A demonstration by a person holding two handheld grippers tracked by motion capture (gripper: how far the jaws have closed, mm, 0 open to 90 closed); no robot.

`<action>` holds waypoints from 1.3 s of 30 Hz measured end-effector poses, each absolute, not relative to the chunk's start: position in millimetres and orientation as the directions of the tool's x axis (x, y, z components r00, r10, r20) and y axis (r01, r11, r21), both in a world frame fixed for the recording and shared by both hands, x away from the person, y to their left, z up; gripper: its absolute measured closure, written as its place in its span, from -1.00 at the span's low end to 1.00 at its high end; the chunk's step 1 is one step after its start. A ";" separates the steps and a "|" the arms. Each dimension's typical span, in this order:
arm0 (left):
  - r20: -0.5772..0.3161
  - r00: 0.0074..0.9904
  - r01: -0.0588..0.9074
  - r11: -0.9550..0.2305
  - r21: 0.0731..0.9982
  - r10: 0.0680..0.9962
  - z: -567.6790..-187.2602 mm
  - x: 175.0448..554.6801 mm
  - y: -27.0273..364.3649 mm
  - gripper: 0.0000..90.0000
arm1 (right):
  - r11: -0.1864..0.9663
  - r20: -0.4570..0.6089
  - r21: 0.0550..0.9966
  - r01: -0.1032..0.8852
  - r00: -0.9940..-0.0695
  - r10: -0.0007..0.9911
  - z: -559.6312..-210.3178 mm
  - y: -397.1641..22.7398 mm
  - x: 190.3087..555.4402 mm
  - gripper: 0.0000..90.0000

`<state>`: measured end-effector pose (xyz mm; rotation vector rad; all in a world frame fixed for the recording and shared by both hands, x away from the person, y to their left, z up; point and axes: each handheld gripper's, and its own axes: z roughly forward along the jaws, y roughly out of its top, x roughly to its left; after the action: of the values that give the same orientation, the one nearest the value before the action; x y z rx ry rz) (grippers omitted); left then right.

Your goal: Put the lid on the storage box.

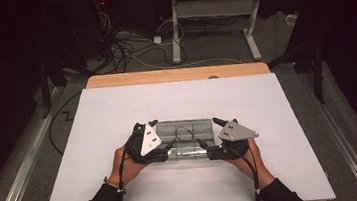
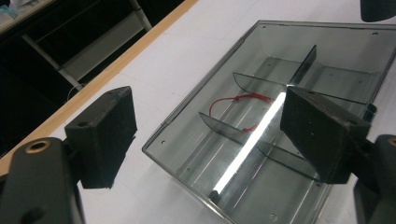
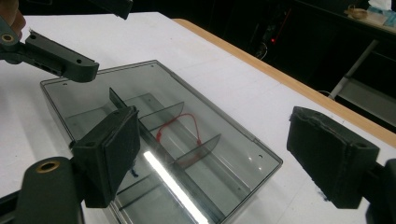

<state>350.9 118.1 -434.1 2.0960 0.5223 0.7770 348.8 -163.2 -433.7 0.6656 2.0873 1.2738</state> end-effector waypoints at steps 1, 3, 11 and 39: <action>0.348 0.721 0.090 -0.578 0.811 0.600 -433.6 349.9 118.1 -0.60 | 0.414 -0.232 0.904 0.105 -0.692 0.683 -432.6 -163.5 348.2 -0.60; 0.344 0.724 0.087 -0.573 0.815 0.598 -432.3 347.8 118.9 -0.60 | 0.413 -0.235 0.905 0.100 -0.691 0.684 -431.0 -164.4 347.0 -0.60; 0.350 0.738 0.059 -0.572 0.818 0.577 -427.5 337.0 120.9 -0.61 | 0.413 -0.228 0.905 0.108 -0.695 0.682 -427.8 -167.1 339.5 -0.60; 0.370 0.740 0.012 -0.561 0.828 0.561 -431.0 309.5 130.2 -0.61 | 0.461 -0.295 0.884 0.078 -0.672 0.679 -423.9 -191.7 311.2 -0.59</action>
<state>309.5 130.2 -431.0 2.0538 0.4323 0.7859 311.2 -191.7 -423.9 0.6285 2.0699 1.2063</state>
